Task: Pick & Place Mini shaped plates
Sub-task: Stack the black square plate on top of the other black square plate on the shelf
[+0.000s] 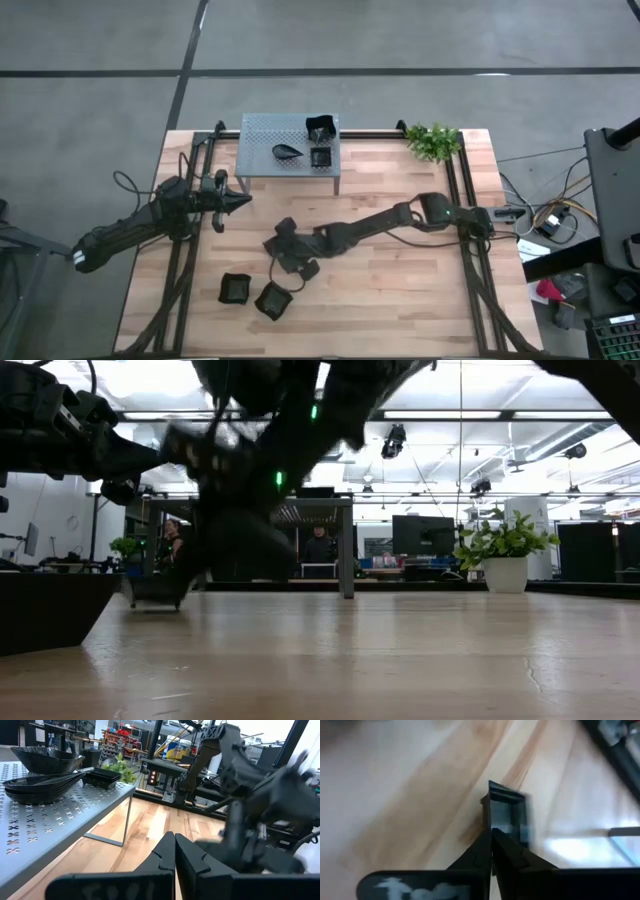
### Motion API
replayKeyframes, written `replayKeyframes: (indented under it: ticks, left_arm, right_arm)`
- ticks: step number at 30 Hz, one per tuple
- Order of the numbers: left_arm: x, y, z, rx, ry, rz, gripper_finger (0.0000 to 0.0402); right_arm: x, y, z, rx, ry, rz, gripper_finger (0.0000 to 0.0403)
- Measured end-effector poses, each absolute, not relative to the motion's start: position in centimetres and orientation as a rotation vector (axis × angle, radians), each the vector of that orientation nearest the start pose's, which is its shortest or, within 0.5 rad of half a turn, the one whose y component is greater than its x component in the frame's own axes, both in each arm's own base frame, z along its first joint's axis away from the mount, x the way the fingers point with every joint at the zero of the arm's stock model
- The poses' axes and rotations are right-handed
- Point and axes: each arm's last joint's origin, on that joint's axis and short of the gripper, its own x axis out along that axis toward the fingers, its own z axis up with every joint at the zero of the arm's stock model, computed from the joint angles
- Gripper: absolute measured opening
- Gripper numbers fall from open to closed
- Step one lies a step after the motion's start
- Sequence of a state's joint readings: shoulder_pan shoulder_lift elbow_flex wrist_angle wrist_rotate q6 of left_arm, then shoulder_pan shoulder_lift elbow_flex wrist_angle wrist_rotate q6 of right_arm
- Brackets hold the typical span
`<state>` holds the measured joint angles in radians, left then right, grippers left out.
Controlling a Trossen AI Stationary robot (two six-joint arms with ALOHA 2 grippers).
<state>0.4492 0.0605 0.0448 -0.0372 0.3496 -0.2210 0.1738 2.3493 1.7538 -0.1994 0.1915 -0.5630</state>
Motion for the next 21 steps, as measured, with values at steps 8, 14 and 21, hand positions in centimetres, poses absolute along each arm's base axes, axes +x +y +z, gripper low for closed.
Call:
replayKeyframes:
  ticks: [8, 14, 21]
  left_arm:
    - [9.2, 3.3, 17.1, -0.241, 0.038, 0.104, 0.0003]
    - [9.2, 3.3, 17.1, -0.241, 0.038, 0.105, 0.0003]
    - [9.2, 3.3, 17.1, -0.241, 0.039, 0.104, 0.0003]
  right_arm:
    - [49.5, 9.3, 17.1, -0.690, 0.739, 0.151, 0.0008]
    - [48.0, 9.6, 20.7, -0.734, 0.755, 0.057, 0.0008]
    - [45.7, 8.0, 26.1, -0.751, 0.759, -0.074, 0.0008]
